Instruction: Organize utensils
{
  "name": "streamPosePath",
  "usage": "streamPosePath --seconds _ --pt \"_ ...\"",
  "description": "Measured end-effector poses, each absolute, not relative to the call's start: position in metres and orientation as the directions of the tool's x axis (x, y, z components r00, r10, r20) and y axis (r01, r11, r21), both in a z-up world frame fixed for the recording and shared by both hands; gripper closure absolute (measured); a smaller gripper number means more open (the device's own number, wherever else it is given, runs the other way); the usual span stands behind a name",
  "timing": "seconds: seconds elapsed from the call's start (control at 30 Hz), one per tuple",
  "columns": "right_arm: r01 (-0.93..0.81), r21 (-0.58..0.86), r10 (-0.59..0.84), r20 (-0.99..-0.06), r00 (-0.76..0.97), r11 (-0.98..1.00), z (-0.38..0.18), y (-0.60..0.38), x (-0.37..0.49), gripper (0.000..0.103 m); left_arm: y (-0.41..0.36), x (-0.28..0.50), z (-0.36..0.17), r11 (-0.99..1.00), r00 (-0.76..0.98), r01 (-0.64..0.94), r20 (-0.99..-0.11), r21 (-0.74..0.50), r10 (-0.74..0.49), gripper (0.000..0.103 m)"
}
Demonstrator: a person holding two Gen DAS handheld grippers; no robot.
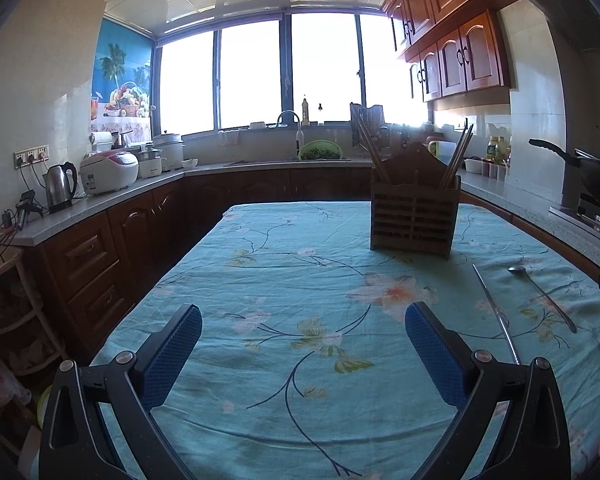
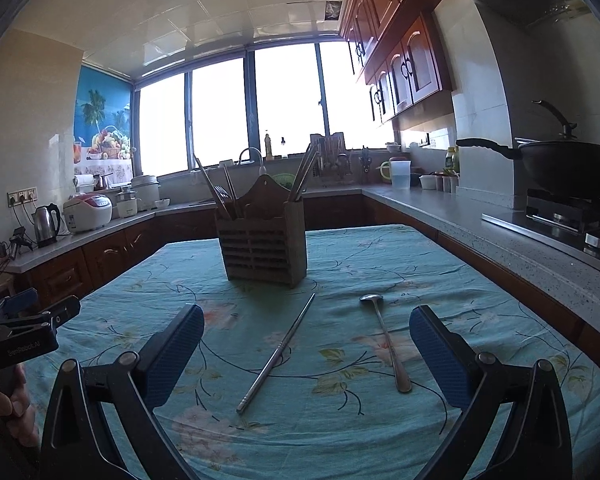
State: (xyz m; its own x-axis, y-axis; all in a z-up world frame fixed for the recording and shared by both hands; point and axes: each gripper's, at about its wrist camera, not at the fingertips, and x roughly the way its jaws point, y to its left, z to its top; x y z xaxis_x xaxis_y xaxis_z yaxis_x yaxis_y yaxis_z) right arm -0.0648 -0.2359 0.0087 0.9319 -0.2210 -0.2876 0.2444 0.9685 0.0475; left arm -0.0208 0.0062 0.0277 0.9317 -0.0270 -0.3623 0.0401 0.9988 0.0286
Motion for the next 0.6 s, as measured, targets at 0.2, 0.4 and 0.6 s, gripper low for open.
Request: streamPosePath --seconds 0.2,0.4,0.6 --pt "0.263 0.042 -0.243 -0.272 0.931 0.964 0.0119 -0.239 -0.0729 0.0 0.0043 -0.0212 0.0246 0.998 0.932 0.039 -0.363 0.041 -0.021 0.001" --pt "0.267 0.043 -0.244 -0.283 0.927 0.963 0.0082 -0.2383 -0.0742 0.0 0.0049 -0.0241 0.0213 0.998 0.936 0.033 -0.351 0.044 -0.016 0.001" --pt "0.254 0.033 -0.235 -0.281 0.931 0.967 0.0074 -0.2339 -0.0736 0.0 0.0083 -0.0238 0.0193 0.999 0.937 0.021 -0.349 0.037 -0.007 0.001"
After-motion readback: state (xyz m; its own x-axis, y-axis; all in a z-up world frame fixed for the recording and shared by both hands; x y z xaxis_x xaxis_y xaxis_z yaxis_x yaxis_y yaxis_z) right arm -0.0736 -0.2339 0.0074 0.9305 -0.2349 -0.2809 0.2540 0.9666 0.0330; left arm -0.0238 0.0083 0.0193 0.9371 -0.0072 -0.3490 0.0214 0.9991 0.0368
